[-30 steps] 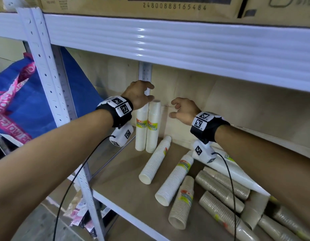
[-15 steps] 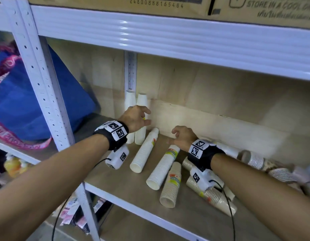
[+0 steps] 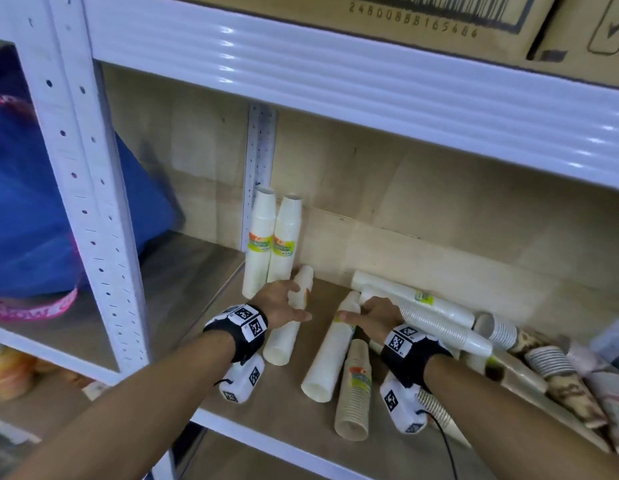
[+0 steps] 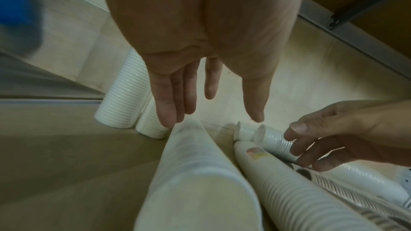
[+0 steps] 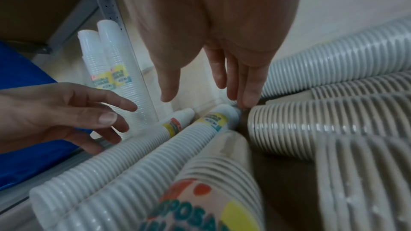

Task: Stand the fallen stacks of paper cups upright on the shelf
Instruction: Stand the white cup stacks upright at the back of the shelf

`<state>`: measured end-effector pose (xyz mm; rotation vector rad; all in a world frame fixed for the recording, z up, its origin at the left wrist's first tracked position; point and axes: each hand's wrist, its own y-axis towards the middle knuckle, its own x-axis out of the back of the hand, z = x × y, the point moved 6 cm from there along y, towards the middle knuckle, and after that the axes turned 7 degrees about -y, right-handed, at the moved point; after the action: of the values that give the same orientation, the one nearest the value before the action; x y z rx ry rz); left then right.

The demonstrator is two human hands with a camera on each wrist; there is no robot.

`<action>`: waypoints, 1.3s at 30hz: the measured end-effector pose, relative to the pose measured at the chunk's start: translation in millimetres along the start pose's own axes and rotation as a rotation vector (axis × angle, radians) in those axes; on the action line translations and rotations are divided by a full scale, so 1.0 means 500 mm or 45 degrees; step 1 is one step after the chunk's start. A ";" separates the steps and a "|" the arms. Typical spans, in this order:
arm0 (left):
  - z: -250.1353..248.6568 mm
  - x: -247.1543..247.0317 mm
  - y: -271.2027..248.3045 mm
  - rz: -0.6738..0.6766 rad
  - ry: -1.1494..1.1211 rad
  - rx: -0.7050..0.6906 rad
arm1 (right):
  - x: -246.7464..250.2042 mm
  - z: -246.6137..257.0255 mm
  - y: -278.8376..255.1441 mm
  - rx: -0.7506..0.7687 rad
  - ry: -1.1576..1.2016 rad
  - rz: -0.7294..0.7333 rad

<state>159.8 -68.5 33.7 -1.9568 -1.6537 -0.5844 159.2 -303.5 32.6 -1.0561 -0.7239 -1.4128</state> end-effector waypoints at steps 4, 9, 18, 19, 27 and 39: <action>0.031 -0.016 0.020 0.028 0.053 0.018 | -0.028 -0.011 0.025 -0.057 0.034 0.014; 0.059 -0.026 0.039 0.017 0.095 0.032 | -0.057 -0.010 0.043 -0.131 0.103 0.051; 0.088 -0.051 0.068 0.127 0.050 0.136 | -0.067 0.007 0.056 -0.209 0.085 0.099; 0.090 -0.052 0.070 0.134 0.049 0.148 | -0.069 0.007 0.058 -0.219 0.095 0.107; 0.097 -0.048 0.074 0.180 0.006 0.182 | -0.088 0.007 0.072 -0.265 0.322 0.138; 0.029 -0.027 0.043 0.145 -0.077 0.087 | -0.037 0.039 0.043 -0.211 0.475 0.067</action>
<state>178.9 -72.5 11.8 -2.0216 -1.5642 -0.4245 182.3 -281.3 20.4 -0.8934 -0.3108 -1.5869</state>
